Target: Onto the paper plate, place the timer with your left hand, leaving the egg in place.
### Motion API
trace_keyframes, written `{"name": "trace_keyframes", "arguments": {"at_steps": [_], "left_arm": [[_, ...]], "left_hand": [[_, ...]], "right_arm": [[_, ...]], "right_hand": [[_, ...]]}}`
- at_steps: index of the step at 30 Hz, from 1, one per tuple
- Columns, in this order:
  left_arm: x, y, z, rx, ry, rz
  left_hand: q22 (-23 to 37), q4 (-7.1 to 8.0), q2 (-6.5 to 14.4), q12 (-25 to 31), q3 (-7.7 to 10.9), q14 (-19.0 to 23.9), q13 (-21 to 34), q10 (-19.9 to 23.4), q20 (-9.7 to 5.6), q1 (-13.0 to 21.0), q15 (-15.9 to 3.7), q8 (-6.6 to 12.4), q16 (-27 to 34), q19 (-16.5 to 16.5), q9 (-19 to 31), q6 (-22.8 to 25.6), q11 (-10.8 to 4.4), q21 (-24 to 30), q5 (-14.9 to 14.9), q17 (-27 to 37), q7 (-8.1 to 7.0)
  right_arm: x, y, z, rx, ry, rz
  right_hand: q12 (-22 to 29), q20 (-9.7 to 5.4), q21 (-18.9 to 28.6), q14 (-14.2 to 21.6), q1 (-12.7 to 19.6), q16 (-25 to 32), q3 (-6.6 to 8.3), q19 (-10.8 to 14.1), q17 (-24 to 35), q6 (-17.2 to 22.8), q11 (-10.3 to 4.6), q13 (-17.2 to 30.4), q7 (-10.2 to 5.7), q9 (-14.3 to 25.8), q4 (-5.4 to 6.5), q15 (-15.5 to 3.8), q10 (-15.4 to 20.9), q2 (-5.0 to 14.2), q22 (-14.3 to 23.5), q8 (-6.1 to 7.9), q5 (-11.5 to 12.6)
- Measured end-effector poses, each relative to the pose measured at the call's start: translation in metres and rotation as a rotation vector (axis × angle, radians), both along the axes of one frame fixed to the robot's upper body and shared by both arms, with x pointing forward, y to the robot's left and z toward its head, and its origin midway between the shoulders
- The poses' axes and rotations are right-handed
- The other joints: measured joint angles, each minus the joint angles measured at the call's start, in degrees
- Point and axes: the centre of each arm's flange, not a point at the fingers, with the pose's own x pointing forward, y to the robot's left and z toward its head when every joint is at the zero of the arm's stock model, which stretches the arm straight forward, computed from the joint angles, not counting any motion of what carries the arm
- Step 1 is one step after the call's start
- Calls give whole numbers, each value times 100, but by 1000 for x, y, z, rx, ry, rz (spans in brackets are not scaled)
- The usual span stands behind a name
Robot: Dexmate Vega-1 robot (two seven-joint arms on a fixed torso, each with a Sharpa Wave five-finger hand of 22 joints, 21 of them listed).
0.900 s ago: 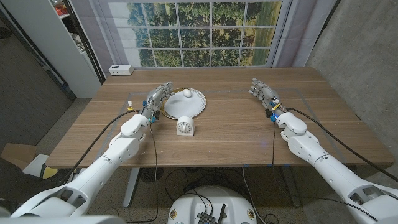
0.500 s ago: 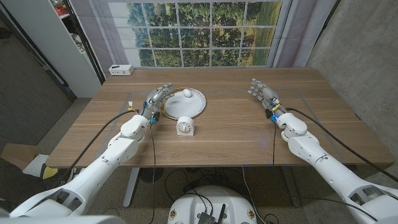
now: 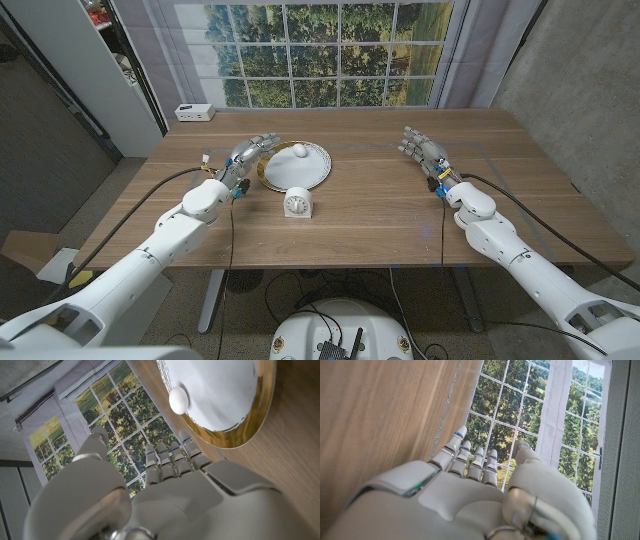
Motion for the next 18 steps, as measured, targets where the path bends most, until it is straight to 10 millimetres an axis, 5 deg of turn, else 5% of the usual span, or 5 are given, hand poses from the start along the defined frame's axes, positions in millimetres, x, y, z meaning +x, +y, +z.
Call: {"name": "trace_keyframes", "arguments": {"at_steps": [18], "left_arm": [[-41,12,18,234,-43,53]], "left_hand": [[28,-55,-338,243,-214,415,87,508,73,311,-35,45,155,177,-1,174,-166,-181,361,27,-71]], "right_arm": [[-8,5,-6,-19,8,15]], "right_hand": [[0,0,-46,108,0,23,-31,0,1,0,40,-1,0,-1,-30,8,83,0,-1,0,0]]}}
